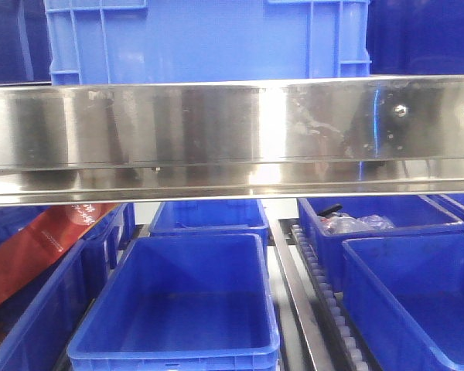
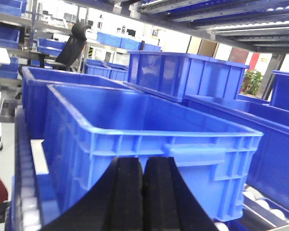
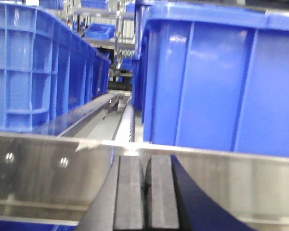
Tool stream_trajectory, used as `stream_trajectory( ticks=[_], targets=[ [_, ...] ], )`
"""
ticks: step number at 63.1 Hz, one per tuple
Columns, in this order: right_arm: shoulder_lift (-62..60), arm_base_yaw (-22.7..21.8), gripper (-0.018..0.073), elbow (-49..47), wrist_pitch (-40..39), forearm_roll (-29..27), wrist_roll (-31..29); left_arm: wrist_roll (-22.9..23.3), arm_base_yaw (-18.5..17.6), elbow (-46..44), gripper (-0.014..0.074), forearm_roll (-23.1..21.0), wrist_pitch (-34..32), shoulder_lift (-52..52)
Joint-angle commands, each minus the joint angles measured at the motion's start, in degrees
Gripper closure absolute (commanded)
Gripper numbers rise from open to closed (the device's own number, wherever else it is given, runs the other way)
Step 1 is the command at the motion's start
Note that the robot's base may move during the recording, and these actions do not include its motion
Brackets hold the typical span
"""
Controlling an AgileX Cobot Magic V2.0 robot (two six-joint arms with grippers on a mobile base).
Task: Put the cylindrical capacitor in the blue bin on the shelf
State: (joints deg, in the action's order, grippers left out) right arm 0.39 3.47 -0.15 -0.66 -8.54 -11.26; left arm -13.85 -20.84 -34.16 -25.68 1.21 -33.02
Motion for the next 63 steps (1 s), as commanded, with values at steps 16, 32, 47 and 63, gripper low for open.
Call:
stream_trajectory(
  ticks=[16, 32, 47, 63],
  targets=[
    [-0.4, -0.5, 0.0713, 0.1, -3.2, 0.3, 0.3, -0.1, 0.2, -0.2, 0.0708, -0.1, -0.9, 0.3],
    [-0.4, -0.5, 0.0713, 0.1, -3.2, 0.3, 0.3, -0.1, 0.2, -0.2, 0.0708, -0.1, -0.9, 0.3],
    [-0.4, -0.5, 0.0713, 0.1, -3.2, 0.3, 0.3, -0.1, 0.2, -0.2, 0.0708, -0.1, -0.9, 0.3],
    [-0.4, -0.5, 0.0713, 0.1, -3.2, 0.3, 0.3, -2.7, 3.9, 2.5, 0.0708, 12.0, -9.1, 1.3]
  ],
)
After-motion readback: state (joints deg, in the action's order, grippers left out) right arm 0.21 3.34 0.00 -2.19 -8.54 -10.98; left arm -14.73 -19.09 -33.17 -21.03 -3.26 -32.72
